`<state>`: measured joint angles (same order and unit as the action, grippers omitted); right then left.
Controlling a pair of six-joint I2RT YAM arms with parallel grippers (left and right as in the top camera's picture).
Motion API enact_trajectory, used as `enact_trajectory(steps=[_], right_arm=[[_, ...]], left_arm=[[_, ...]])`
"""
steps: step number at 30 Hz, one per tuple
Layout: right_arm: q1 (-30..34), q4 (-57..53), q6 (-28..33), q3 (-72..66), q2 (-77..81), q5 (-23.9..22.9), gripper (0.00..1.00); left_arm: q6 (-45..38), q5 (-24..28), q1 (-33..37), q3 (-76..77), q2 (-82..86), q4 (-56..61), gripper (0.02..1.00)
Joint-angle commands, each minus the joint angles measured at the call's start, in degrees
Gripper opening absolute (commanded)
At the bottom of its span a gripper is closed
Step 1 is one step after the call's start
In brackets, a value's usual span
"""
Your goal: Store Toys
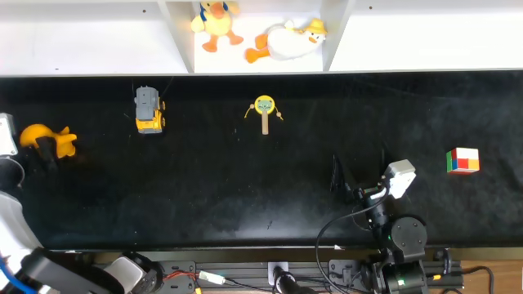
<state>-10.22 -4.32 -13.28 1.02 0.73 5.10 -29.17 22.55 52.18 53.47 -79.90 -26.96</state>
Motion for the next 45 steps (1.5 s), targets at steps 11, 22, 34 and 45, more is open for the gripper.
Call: enact_trajectory(steps=[11, 22, 34, 45], right_arm=[[-0.26, 0.28, -0.02, -0.74, -0.52, -0.31, 0.996], [-0.26, 0.26, -0.02, -0.74, -0.52, -0.31, 0.996], [-0.26, 0.28, -0.02, -0.74, -0.52, -0.31, 0.996], [-0.26, 0.28, -0.02, -0.74, -0.52, -0.31, 0.993]], left_arm=[[-0.68, 7.74, 0.24, -0.96, -5.99, 7.54, 0.454], [4.7, 9.6, 0.13, 0.68, -1.99, 9.2, 0.316], [13.51, -2.54, -13.38, 3.87, 8.44, 12.31, 0.27], [19.56, -15.76, -25.7, 4.81, -0.79, 24.13, 0.215]])
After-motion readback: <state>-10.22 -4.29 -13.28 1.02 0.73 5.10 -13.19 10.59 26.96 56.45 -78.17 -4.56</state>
